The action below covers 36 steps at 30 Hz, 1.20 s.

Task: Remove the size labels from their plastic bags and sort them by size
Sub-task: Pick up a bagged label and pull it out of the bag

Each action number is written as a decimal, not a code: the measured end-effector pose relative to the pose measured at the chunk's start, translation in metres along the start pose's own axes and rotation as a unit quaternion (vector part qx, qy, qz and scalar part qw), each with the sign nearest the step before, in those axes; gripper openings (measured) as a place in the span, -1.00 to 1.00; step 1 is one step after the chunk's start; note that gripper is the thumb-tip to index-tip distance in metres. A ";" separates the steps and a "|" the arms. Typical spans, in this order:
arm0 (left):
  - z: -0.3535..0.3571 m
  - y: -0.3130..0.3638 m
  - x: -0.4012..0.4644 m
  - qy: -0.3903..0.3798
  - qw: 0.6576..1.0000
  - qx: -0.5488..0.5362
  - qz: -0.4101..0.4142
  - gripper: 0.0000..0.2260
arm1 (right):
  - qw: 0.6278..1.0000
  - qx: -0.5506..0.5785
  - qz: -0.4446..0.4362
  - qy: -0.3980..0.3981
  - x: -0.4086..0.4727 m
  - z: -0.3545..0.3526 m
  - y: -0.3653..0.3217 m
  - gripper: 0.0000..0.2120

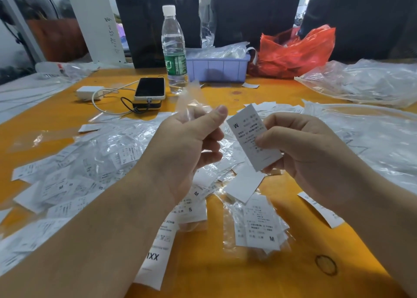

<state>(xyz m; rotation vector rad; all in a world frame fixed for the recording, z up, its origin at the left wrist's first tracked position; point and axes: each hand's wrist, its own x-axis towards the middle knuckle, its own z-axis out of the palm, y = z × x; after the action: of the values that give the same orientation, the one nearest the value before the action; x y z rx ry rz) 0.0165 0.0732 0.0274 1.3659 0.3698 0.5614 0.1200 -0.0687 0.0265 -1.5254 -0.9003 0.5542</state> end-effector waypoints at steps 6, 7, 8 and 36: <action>0.001 0.002 0.000 -0.005 0.999 -0.024 -0.025 -0.70 | 0.998 0.048 -0.011 0.032 0.000 -0.002 -0.001 -0.93; 0.002 0.003 0.000 -0.006 0.999 -0.026 -0.026 -0.67 | 0.997 0.063 -0.015 0.041 -0.001 -0.004 -0.003 -0.92; 0.003 0.003 -0.001 -0.012 0.999 -0.028 -0.031 -0.63 | 0.996 0.077 -0.016 0.045 -0.001 -0.005 -0.004 -0.91; 0.009 -0.008 -0.006 -0.132 0.974 0.186 0.012 -0.84 | 0.989 0.139 -0.030 -0.040 0.001 -0.005 -0.003 -0.92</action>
<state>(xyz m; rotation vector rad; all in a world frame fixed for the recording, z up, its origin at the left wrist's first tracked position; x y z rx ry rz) 0.0182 0.0615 0.0210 1.7844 0.2472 0.3310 0.1235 -0.0712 0.0301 -1.2282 -0.8861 0.6721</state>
